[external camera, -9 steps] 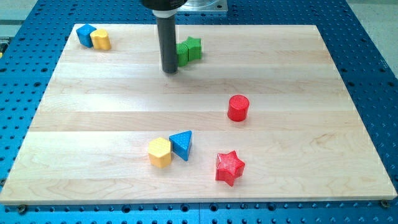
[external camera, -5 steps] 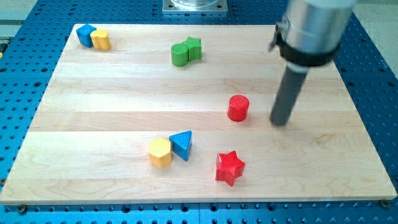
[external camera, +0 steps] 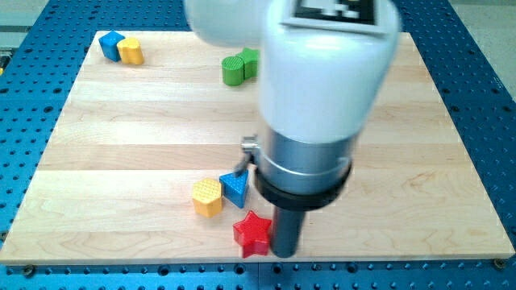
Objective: Place the red blocks bottom right to the green blocks
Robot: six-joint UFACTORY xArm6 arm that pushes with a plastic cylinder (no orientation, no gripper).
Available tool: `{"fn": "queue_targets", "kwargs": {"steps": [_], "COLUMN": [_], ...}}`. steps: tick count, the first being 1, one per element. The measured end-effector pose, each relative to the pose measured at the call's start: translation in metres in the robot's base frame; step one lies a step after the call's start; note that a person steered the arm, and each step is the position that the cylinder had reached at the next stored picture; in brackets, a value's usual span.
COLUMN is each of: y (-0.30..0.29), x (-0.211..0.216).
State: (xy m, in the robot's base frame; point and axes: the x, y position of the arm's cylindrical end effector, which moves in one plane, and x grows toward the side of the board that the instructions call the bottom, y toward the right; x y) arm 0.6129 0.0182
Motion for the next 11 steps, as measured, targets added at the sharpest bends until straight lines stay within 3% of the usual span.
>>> {"fn": "queue_targets", "kwargs": {"steps": [4, 6, 7, 8, 10, 11], "y": [-0.165, -0.230, -0.302, -0.300, -0.170, -0.182], "x": [-0.011, -0.091, -0.064, -0.001, -0.033, -0.067]}}
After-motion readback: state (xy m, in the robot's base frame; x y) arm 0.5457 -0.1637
